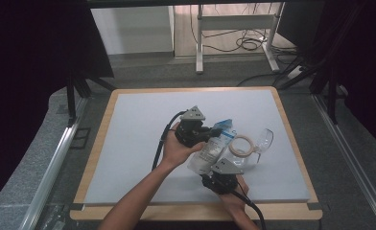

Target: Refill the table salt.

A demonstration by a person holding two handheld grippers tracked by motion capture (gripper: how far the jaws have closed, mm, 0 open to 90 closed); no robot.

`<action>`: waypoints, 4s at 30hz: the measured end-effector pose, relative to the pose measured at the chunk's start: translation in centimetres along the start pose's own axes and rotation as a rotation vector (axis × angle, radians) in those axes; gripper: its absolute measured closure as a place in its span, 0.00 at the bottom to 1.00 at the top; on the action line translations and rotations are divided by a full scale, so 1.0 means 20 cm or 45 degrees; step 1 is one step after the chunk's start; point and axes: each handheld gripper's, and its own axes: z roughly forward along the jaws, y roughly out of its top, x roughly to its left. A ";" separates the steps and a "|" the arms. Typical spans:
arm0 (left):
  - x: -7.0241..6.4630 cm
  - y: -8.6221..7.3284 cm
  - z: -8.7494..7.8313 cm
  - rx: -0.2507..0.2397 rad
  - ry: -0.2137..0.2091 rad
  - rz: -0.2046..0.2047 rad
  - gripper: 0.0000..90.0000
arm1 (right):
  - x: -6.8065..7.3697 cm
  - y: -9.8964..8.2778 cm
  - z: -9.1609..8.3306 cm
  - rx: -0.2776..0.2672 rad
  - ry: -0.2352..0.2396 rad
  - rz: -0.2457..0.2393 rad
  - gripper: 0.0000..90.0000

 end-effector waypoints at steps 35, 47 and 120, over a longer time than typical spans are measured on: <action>-0.02 0.08 0.12 0.121 0.031 0.053 1.00 | -0.01 0.02 0.01 0.018 0.066 0.039 0.59; -0.01 0.09 0.14 0.155 0.046 0.064 1.00 | -0.02 0.03 0.02 0.021 0.102 0.069 0.60; 0.01 0.22 0.24 0.374 -0.038 0.111 1.00 | 0.00 0.09 0.01 -0.026 0.157 0.230 0.60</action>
